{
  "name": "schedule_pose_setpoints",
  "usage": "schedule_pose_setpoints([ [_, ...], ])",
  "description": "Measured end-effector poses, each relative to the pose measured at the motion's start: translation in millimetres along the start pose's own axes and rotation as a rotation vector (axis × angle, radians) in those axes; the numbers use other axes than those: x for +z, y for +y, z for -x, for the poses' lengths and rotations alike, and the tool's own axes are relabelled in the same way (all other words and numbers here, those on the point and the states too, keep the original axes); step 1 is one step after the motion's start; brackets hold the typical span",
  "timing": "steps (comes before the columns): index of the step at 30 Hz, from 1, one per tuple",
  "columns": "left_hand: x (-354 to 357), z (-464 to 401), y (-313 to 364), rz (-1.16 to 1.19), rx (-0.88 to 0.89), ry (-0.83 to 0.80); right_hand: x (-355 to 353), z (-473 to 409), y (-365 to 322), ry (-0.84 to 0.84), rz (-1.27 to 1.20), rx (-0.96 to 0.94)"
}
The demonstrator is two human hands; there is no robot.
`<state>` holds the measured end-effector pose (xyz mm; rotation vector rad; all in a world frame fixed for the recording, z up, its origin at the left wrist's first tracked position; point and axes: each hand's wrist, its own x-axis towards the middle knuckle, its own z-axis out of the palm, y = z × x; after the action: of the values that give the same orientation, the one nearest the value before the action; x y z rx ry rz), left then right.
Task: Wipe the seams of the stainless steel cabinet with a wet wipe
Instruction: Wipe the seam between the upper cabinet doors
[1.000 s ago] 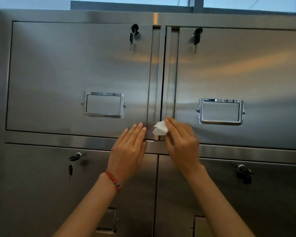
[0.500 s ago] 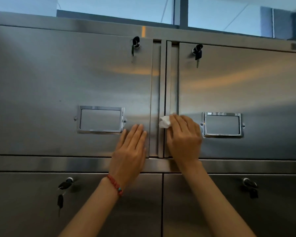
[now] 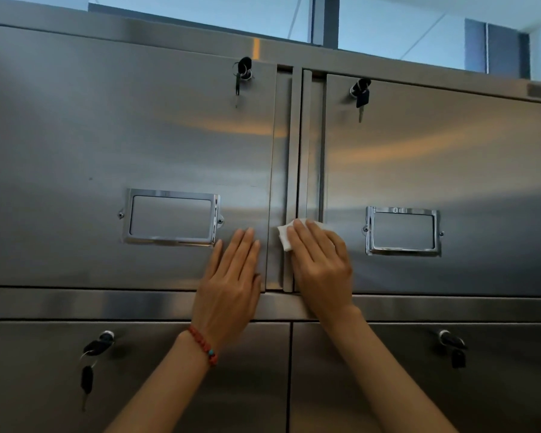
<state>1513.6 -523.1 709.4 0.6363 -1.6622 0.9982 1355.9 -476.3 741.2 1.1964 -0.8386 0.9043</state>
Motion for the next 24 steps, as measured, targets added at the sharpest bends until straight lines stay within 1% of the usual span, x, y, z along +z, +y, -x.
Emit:
schedule_pose_setpoints([
  [5, 0.1, -8.3, 0.4, 0.03, -0.048, 0.025, 0.5, 3.7, -1.1, -0.013, -0.004, -0.018],
  [8, 0.0, -18.7, -1.6, 0.008, -0.045, 0.048, 0.3, 4.6, -0.8, -0.039, -0.005, -0.029],
  [12, 0.5, -29.9, -5.6, -0.008, -0.037, 0.037, 1.7, 3.2, 1.3, -0.064, -0.049, -0.035],
  [16, 4.0, -36.0, -7.3, -0.035, -0.029, 0.016, 5.0, -4.8, 5.0, -0.031, -0.089, -0.04],
  [24, 16.7, -34.7, -7.9, -0.019, -0.025, 0.051, 12.3, -5.2, 8.9, 0.067, -0.124, -0.071],
])
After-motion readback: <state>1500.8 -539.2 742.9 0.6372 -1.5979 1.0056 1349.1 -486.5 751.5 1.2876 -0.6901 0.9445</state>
